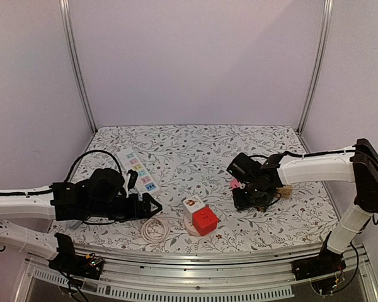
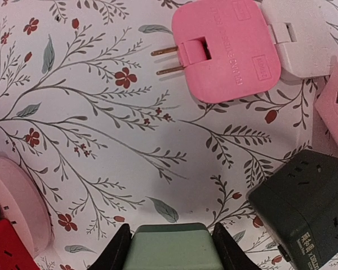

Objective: Pull the plug off the socket

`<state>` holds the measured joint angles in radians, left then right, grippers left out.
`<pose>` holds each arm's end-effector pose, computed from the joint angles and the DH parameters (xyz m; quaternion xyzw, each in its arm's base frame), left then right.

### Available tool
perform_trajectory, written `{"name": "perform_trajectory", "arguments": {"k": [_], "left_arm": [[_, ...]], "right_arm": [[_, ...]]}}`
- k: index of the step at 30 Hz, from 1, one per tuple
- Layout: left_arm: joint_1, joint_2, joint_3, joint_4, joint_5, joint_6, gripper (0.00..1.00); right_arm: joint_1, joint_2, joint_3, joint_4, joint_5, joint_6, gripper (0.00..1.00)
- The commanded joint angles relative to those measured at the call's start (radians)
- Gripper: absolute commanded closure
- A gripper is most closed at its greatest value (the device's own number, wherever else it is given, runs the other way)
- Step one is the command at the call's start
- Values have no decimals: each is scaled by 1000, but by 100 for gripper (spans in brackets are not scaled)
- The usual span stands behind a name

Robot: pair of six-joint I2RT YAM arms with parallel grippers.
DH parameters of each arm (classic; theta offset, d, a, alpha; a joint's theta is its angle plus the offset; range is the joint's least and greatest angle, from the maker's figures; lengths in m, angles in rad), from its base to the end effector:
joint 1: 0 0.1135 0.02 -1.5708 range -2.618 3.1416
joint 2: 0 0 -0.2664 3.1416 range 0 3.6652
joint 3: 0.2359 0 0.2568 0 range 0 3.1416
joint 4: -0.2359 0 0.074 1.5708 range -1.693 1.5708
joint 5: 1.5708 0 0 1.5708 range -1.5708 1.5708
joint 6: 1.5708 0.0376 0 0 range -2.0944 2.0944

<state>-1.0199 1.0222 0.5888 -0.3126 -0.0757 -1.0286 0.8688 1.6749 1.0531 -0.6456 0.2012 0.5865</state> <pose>0.1148 -0.1815 0.2147 -0.0191 0.9154 -0.3242 0.2378 0.2115 0.2385 0.1760 -0.1233 0.9759 0.0259 0.1783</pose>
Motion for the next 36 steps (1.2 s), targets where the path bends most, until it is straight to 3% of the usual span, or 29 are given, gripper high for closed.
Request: {"name": "perform_trajectory", "arguments": {"k": [1,12,24,31,36], "left_arm": [[14,0,-6,-13,26,26,5],[18,52,3,11,66,45,3],[92,179,54,93,180,104,1],[106,273,103,155,216,116,0],[108,284,104,199,215,104,1]], "right_arm": [[-10,46,41,24,-20,-8,71],[-19,78,61,22,-14,-16,32],[11,-103,93,32,-70,-123,14],[189,-222,25,153,-80,-150,10],[318,-175,42,188,2,-110,8]]}}
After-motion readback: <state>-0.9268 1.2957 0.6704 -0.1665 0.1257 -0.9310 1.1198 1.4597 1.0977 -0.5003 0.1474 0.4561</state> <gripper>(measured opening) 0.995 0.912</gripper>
